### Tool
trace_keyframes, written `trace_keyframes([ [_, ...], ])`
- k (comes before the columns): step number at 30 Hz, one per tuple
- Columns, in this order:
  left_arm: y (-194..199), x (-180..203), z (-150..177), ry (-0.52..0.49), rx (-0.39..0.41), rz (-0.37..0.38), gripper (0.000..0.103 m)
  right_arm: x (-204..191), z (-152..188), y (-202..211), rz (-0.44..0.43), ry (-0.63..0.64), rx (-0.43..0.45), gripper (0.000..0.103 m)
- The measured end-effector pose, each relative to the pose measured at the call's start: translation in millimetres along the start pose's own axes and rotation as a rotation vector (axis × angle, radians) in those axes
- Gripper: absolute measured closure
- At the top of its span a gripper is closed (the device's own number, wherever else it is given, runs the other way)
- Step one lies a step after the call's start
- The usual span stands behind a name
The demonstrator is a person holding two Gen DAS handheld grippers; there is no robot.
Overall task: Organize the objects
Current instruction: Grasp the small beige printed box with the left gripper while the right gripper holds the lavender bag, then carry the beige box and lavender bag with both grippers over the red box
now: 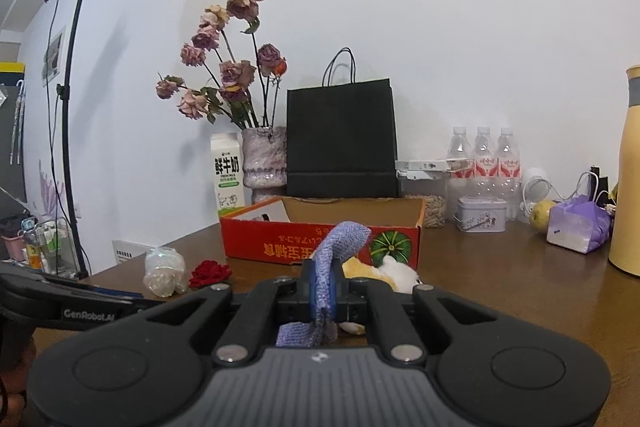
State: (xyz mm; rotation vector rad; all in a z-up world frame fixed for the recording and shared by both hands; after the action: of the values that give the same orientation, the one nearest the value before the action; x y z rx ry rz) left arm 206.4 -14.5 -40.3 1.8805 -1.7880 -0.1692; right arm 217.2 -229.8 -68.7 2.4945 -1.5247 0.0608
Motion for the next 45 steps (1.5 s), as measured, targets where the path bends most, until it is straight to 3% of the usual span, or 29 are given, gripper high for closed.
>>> trace_keyframes([
  [24,-2,16,-59,0.05,0.118,0.053,0.068,-13,-65,-25,-0.054,-0.004,0.109,0.098],
  [45,-60,19,-110,0.093,0.141,0.038,0.068,7,-97,-98,-0.056,-0.035,0.124,0.098],
])
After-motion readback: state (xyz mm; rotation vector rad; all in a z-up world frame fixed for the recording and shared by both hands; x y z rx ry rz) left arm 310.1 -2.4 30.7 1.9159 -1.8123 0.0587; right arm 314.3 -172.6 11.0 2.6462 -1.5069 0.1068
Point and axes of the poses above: each gripper's, at about its wrist camera, not at the fingertips, and y roughly against the way its jaws point, x to its right, z to its underside, the point moved 4 cm from there along -y, roughly the way its jaws point, and after that the axes turned 12 degrees about y, right-handed, at the moved point
